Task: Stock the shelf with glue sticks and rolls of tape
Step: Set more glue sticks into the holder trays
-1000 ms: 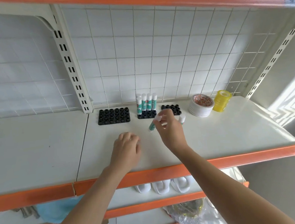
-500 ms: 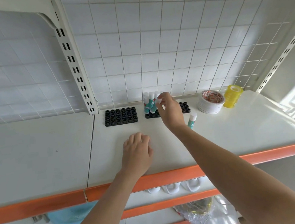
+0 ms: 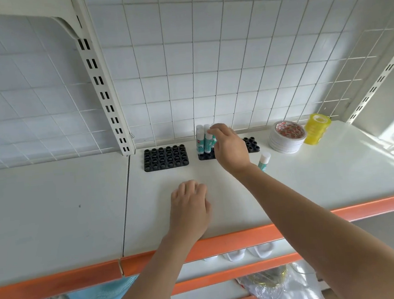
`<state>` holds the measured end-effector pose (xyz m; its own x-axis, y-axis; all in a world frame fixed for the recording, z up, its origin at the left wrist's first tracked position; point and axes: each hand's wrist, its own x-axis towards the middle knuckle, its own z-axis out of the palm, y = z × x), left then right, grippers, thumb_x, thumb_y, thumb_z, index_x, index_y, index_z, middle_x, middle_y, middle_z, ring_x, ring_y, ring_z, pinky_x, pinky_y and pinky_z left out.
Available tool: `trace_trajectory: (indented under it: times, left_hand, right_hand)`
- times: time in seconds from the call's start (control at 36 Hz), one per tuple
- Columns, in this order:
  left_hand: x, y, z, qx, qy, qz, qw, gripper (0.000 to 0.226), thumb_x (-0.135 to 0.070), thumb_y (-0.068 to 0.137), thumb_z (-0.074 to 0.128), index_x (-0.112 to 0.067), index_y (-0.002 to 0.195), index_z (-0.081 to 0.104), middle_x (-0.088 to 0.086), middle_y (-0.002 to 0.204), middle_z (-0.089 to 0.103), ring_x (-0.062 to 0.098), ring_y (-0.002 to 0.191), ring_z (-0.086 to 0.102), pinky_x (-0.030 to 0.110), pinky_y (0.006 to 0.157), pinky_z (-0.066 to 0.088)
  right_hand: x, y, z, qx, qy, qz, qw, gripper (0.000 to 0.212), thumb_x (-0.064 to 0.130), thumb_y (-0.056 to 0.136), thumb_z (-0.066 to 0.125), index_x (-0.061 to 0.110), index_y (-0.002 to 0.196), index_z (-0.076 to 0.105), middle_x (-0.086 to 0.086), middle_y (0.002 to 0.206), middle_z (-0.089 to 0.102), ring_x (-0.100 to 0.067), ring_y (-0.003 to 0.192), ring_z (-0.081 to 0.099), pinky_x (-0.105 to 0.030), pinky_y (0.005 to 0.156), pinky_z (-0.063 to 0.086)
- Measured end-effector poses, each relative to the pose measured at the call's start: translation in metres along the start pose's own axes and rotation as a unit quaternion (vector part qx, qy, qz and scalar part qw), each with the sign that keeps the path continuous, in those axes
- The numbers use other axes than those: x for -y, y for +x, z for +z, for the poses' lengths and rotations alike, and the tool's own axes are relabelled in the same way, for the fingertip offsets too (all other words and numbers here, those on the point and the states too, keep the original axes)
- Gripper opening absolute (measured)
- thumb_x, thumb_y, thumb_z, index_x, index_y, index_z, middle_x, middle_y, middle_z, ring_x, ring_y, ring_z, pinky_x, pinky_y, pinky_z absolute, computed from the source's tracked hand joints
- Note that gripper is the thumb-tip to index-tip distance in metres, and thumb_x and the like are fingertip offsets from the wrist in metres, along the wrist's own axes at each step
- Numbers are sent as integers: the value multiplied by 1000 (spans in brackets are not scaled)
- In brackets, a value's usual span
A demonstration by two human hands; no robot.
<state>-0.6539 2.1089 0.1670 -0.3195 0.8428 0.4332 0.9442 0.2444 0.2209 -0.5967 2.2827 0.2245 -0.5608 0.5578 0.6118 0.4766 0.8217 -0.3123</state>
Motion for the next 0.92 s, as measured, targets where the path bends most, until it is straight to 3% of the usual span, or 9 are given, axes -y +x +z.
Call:
trace_trajectory:
  times: [0.14,0.28,0.44,0.56,0.69,0.78,0.92]
  left_hand:
    - [0,0,0,-3,7,8,1000,26,-26,76,34,-18,82,58,0,88,56,24,81,52,36,71,44]
    - [-1,0,-2,16,15,5,1000,27,-26,76,32,-18,84,57,0,89,56,24,82,52,36,71,45]
    - [-3,1,-5,41,10,-5,999,27,-26,77,31,-17,85,56,1,91,55,24,84,51,37,73,44]
    - [-3,1,-7,47,0,-10,999,11,-19,76,54,-15,86,57,3,90,55,26,84,52,39,72,45]
    - [-6,2,-12,78,2,-22,997,16,-12,72,66,-12,87,58,5,88,56,28,82,54,40,69,46]
    - [-8,2,-16,98,13,-17,995,15,-13,81,58,-11,96,59,6,96,55,29,91,53,40,77,44]
    - [-21,6,-23,130,33,-25,991,23,-20,94,41,-14,113,52,4,113,49,24,107,44,34,92,37]
  right_hand:
    - [-2,4,1,21,-33,-23,999,47,-18,64,54,4,102,70,-7,103,68,-34,79,60,-34,55,49]
    - [1,9,-4,66,-57,-7,996,48,-17,70,48,3,109,67,-10,109,66,-36,84,60,-29,58,35]
    - [7,6,-8,106,-65,20,992,52,-15,74,46,6,118,63,-9,113,62,-35,88,59,-30,58,35]
    - [13,4,-17,151,-87,31,984,60,-12,79,44,11,134,49,-6,128,53,-32,93,58,-31,61,34]
    - [20,21,-37,223,-66,78,969,63,-7,83,40,19,141,43,-3,134,50,-30,108,56,-35,75,48]
    - [22,21,-50,210,-53,88,972,53,-2,88,41,20,136,49,-2,133,50,-29,107,57,-36,76,49]
    - [3,3,-73,139,-53,63,987,34,5,88,44,16,114,65,-6,110,63,-29,98,59,-35,71,48]
